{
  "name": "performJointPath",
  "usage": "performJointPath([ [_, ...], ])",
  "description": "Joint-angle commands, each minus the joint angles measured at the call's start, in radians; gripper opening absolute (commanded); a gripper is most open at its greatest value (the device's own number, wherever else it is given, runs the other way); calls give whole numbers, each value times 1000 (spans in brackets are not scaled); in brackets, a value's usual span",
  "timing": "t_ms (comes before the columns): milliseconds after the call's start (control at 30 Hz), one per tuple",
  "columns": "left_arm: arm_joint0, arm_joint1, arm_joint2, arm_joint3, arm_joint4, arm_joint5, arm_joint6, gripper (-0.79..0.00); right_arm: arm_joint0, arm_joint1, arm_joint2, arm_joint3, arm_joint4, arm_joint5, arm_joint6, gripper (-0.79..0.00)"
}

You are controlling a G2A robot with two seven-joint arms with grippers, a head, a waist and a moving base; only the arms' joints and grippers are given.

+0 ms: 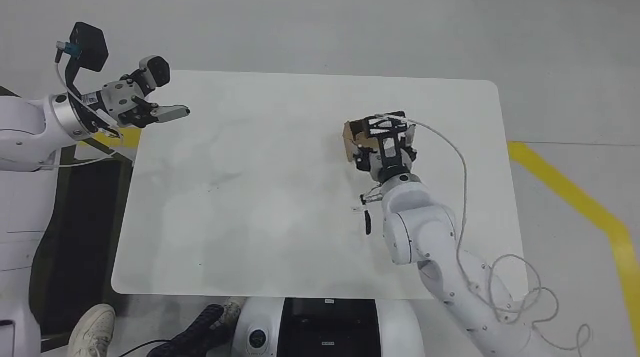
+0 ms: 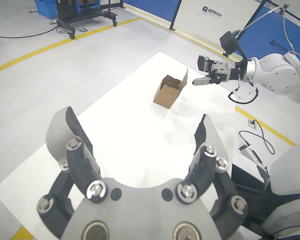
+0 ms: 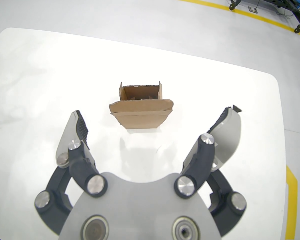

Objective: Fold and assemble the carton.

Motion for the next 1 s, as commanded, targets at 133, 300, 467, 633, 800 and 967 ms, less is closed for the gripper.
performJointPath([
  [133, 0, 0, 0, 0, 0, 0, 0, 0, 43, -26, -34, 56, 9, 36, 18, 0],
  [300, 0, 0, 0, 0, 0, 0, 0, 0, 67, -45, -54, 93, -32, 87, 74, 0],
  [467, 0, 0, 0, 0, 0, 0, 0, 0, 63, -57, -47, 108, -56, 117, 110, 0],
  [633, 0, 0, 0, 0, 0, 0, 0, 0, 39, -62, -25, 105, -78, 128, 127, 0],
  [800, 0, 0, 0, 0, 0, 0, 0, 0, 3, -65, 6, 91, -98, 132, 136, 0],
  [967, 0, 0, 0, 0, 0, 0, 0, 0, -35, -66, 45, 64, -98, 120, 125, 0],
])
